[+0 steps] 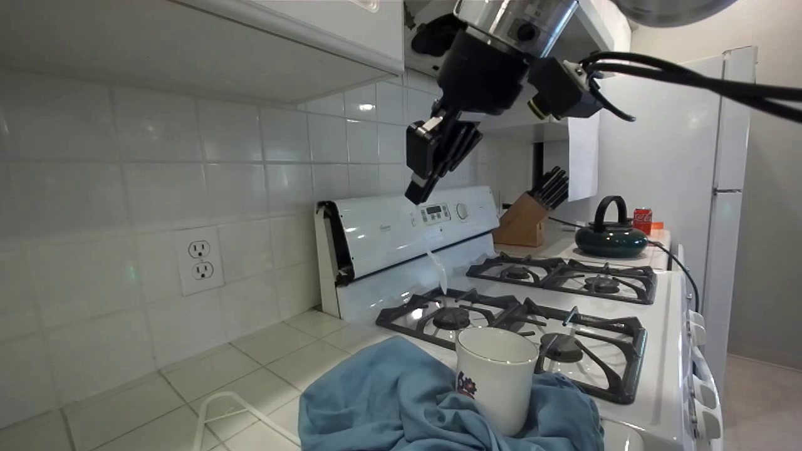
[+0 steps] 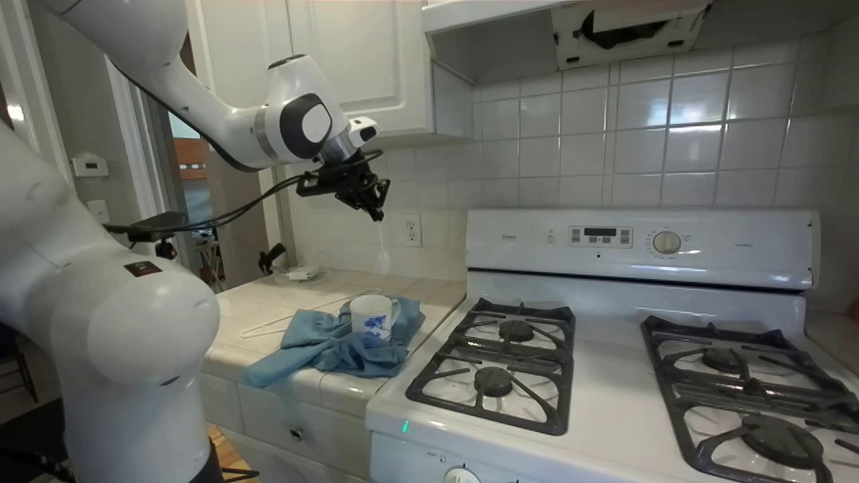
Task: Put the fork on the cloth
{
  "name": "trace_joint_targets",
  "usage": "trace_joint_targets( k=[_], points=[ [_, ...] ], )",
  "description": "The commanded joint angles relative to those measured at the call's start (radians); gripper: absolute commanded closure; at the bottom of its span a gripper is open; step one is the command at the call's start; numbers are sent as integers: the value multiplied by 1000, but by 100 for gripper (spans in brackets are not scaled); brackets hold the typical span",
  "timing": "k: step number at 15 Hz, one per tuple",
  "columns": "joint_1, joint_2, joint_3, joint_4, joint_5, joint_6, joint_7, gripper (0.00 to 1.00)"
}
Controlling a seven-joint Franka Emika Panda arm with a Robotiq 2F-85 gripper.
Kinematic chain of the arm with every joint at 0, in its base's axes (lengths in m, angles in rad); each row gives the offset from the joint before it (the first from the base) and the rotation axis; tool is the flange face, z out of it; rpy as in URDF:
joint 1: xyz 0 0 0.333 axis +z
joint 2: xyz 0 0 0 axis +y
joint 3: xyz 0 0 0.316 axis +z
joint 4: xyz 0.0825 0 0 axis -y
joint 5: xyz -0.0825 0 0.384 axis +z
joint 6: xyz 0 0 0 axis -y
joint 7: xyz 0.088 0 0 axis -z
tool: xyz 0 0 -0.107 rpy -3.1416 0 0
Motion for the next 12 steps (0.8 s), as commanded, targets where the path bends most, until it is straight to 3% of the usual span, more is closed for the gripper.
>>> trace_joint_targets(
  k=[1, 4, 7, 10, 12],
  points=[
    [40, 117, -40, 35, -28, 94, -104, 98],
    [95, 218, -89, 43, -15, 172, -223, 98],
    [194, 318, -176, 89, 39, 175, -401, 98],
    [298, 388, -259, 175, 113, 53, -591, 98],
    [313, 425, -276, 234, 130, -68, -675, 98]
  ],
)
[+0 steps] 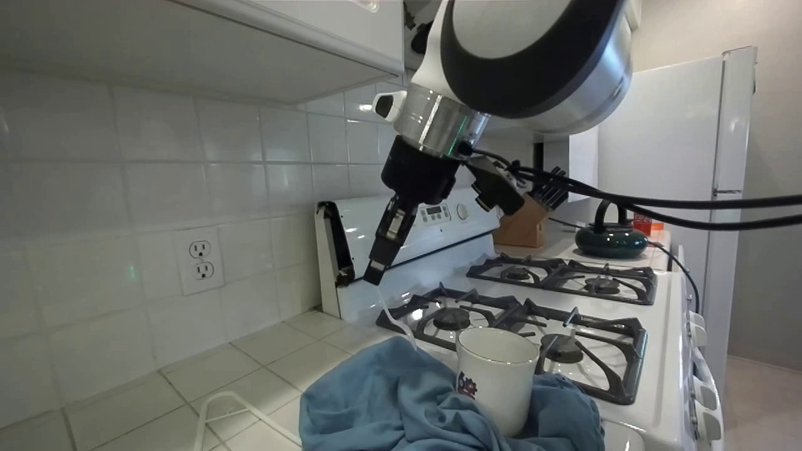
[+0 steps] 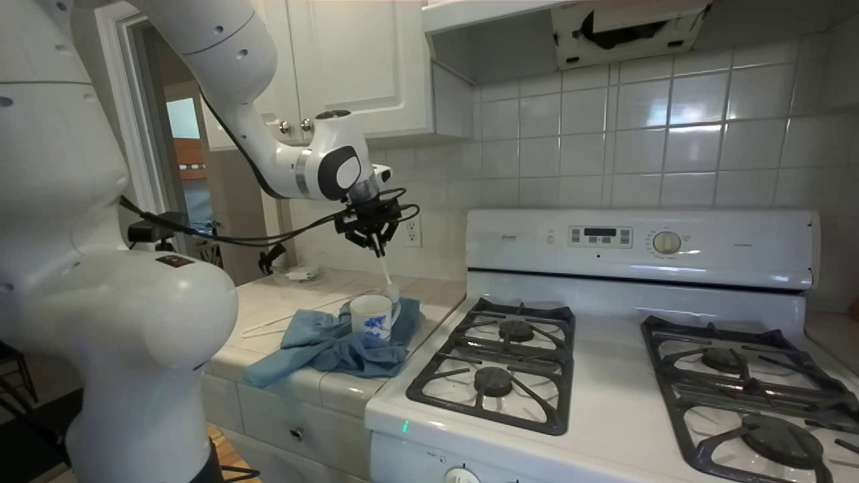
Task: Put the fork on the cloth
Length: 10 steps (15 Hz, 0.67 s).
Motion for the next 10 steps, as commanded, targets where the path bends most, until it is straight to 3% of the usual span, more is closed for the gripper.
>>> trace_joint_targets(
  k=[1, 5, 10],
  points=[
    [-4, 90, 14, 137, 92, -203, -203, 98],
    [-102, 174, 99, 234, 15, -362, -263, 98],
    [-181, 267, 184, 301, -157, -401, -224, 98]
  ],
)
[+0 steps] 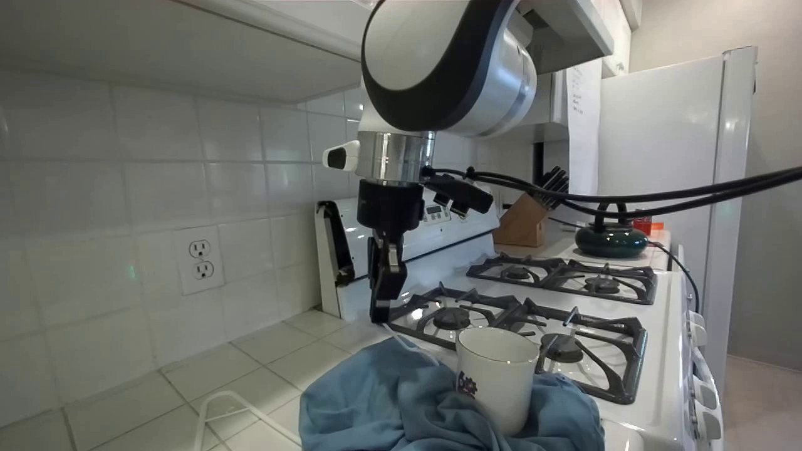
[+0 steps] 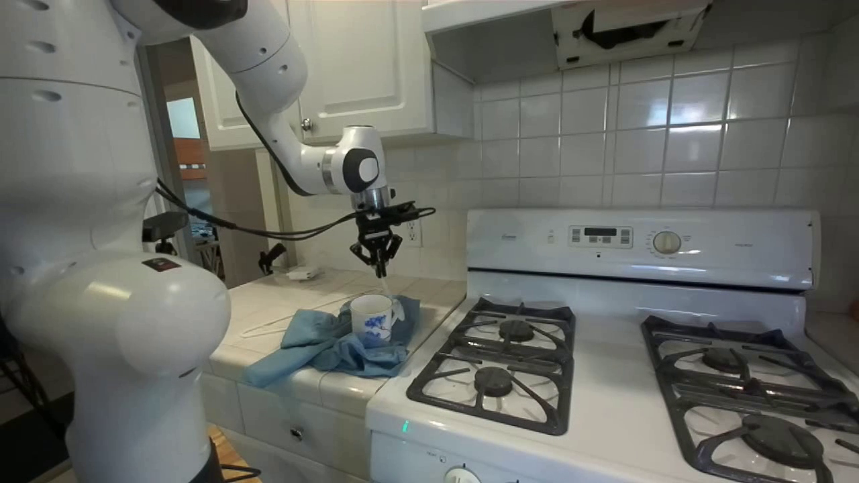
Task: Put the fork on the cloth
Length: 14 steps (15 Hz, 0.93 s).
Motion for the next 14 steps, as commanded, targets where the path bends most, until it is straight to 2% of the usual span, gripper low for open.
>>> trace_joint_targets(
  k=[1, 7, 14],
  points=[
    [-49, 86, 60, 74, -100, -21, 18, 98],
    [-66, 166, 119, 118, -87, 14, 45, 98],
    [-75, 212, 156, 117, -84, 51, 90, 98]
  ],
)
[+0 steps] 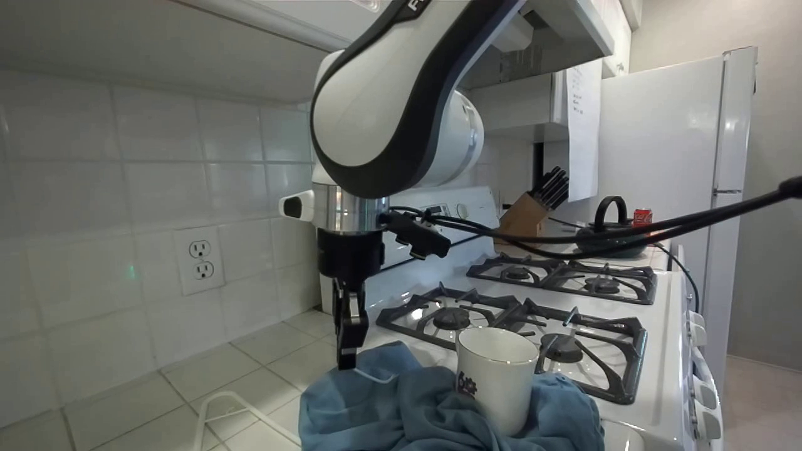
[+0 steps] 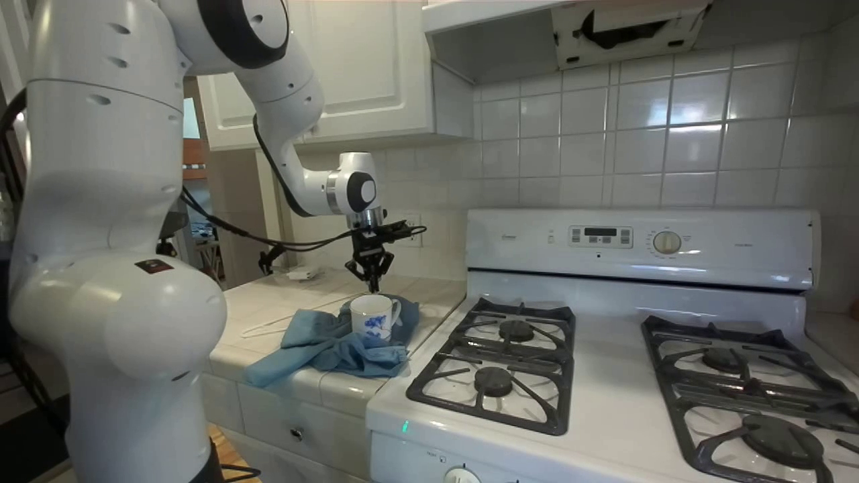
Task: Put the fork on the cloth
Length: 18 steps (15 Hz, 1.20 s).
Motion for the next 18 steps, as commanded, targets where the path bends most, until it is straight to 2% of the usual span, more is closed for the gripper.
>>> trace_joint_targets(
  k=[1, 2, 4, 6, 12, 18],
  points=[
    [-18, 34, 30, 14, -8, 29, 39, 98],
    [-18, 36, 32, 12, -9, 33, 47, 67],
    [-20, 35, 40, 11, 0, 32, 64, 59],
    [-12, 6, 43, 5, -4, 19, 128, 45],
    [-1, -151, 53, -77, 25, 27, 473, 2],
    [-9, -369, 43, -198, 19, 8, 784, 0]
  ],
)
